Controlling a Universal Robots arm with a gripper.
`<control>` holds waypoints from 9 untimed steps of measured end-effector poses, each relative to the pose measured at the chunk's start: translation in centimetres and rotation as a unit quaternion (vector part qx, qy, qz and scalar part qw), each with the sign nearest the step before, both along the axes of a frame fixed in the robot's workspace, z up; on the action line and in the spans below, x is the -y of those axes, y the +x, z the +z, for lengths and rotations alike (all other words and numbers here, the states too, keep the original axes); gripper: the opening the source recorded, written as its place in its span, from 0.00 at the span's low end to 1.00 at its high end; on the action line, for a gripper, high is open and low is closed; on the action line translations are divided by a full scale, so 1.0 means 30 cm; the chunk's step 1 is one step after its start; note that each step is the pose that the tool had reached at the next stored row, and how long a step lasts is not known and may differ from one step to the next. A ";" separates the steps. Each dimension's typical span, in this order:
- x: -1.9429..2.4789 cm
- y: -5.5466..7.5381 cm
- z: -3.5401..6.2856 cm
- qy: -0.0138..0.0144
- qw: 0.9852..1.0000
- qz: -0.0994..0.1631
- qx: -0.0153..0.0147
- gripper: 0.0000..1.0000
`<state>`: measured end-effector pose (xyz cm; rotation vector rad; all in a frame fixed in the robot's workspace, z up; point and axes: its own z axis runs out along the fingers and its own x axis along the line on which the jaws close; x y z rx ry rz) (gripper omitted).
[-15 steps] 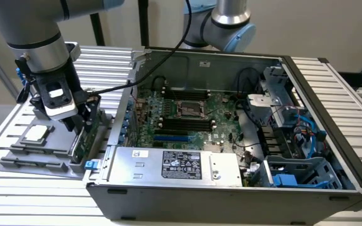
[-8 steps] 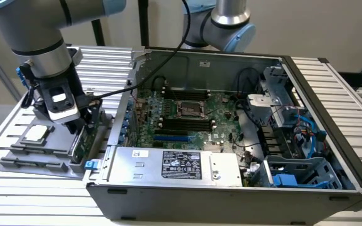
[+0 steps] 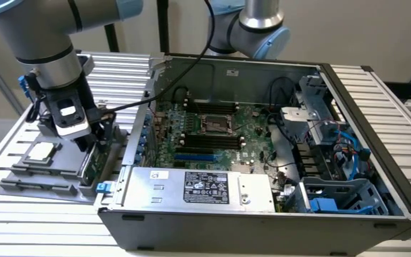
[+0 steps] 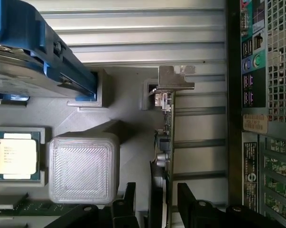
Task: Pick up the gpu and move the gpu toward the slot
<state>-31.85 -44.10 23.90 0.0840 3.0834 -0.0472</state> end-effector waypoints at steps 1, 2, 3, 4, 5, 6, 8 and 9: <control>0.000 -0.002 -0.003 0.000 1.000 0.000 0.000 0.48; 0.000 -0.003 -0.004 0.000 1.000 0.000 0.000 0.48; 0.000 -0.004 -0.005 0.000 1.000 0.000 0.000 0.48; 0.000 -0.004 -0.005 0.000 1.000 0.000 0.000 0.48; 0.000 -0.004 -0.005 0.000 1.000 0.000 0.000 0.48; 0.000 -0.004 -0.005 0.000 1.000 0.000 0.000 0.46; 0.000 -0.004 -0.005 0.000 1.000 0.000 0.000 0.39; 0.000 -0.004 -0.005 0.000 1.000 0.000 0.000 0.39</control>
